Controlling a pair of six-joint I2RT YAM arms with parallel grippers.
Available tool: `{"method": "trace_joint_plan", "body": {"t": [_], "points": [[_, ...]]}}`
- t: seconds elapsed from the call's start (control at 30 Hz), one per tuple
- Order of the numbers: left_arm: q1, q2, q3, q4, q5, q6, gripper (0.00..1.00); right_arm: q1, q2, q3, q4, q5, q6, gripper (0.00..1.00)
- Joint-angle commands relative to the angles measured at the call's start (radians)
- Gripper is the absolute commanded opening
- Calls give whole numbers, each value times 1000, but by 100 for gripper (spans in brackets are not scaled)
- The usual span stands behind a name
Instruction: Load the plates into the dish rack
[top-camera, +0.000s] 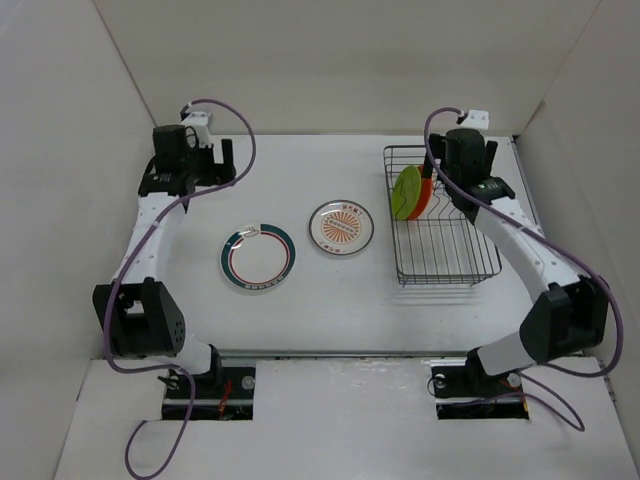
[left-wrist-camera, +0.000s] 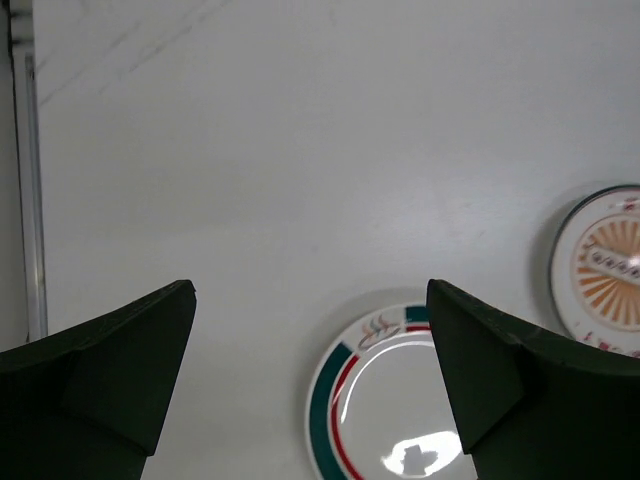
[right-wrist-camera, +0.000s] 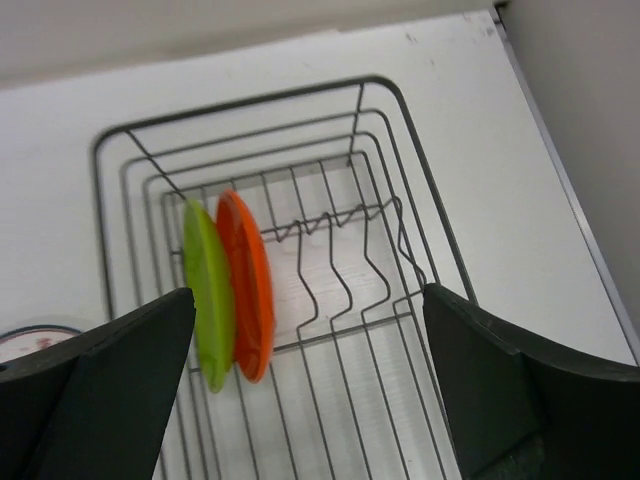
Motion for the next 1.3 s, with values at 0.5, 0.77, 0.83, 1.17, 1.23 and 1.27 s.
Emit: {"method": "trace_joint_plan", "body": {"t": [0.5,0.77,0.83,1.17,1.23,1.27], "points": [[284,-10,-337,-248,425,466,100,83,-341,-157,162,-873,-22,100],[284,222,-277,-225,459,443,97,127,-391,-227,172,-873,-34,100],[284,269,-268,-225,459,443,97,127,-404,-240,172,-873,-34,100],[236,383,-237,-234,468,424,81,118,-415,-260,172,-861,-34,100],[236,383,-237,-234,468,424,77,118,-424,-269,172,-861,-34,100],[236,392,-237,-234,468,424,73,118,-424,-269,172,-861,-34,100]]}}
